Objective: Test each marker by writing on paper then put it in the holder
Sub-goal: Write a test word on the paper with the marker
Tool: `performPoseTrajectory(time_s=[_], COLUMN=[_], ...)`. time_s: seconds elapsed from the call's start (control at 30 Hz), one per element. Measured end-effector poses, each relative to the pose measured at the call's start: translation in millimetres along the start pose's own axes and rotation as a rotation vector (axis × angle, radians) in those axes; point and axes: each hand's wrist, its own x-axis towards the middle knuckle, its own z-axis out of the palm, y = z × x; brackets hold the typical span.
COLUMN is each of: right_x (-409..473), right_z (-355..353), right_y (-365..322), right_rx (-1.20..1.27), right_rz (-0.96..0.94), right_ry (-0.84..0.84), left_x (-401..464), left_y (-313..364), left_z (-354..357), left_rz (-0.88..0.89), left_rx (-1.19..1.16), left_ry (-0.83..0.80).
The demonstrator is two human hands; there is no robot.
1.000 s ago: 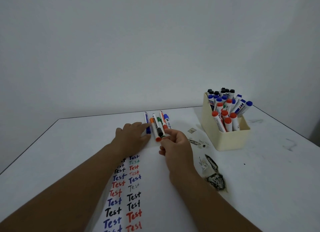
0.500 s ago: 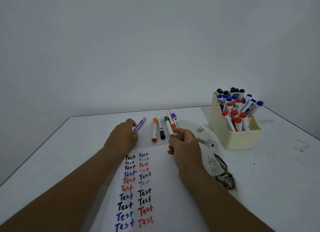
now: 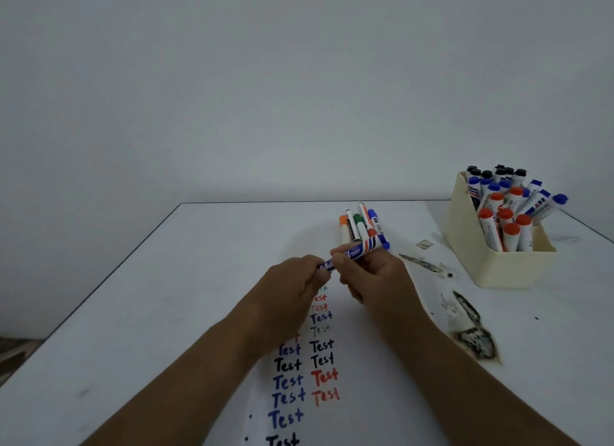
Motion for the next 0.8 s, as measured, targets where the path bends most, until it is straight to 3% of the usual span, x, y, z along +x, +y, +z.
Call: performPoseTrajectory(time_s=[0.2,0.4,0.5,0.63,0.8], right_x=[-5,-10,-12,-10,-23], right_z=[3,5,6,-1,3], right_y=[-7,-16,-21,-33,-62], right_rx=[0.067,0.085,0.147,0.245,0.245], right_rz=[-0.032,-0.058,-0.028,0.079,0.201], right_ry=[-0.009,-0.034,0.044,0.183,-0.037], left_x=[-7,-14,-19,-8,2], left_y=[-8,-21,-33,-54,-60], left_z=[-3,-8,-12,-11,-3], left_rz=[0.088,0.057,0.076,-0.012,-0.042], left_rx=[0.221,0.000,-0.114,0.172,0.292], left_ry=[0.082,0.047,0.084,0.043,-0.010])
